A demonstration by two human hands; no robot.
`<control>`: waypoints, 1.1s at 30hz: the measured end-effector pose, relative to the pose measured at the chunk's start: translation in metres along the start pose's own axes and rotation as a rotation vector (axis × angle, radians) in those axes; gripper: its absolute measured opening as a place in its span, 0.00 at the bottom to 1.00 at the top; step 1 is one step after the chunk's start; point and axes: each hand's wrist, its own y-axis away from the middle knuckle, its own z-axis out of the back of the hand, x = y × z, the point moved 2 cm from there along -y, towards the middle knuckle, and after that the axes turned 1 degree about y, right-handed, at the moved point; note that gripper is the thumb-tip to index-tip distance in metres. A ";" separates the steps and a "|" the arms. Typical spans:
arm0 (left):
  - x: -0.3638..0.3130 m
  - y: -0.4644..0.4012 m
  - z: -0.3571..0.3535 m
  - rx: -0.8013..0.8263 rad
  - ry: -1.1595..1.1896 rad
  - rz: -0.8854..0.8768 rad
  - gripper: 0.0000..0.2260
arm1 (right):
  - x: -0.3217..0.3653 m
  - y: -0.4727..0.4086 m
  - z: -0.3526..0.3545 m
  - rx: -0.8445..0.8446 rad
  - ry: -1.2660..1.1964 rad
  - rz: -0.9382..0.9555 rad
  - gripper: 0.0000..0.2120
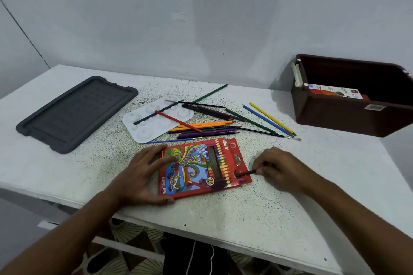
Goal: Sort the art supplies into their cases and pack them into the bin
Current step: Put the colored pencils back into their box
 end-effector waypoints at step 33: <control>0.003 0.000 -0.001 0.026 0.042 0.055 0.43 | 0.011 -0.098 -0.019 -0.180 0.302 -0.163 0.12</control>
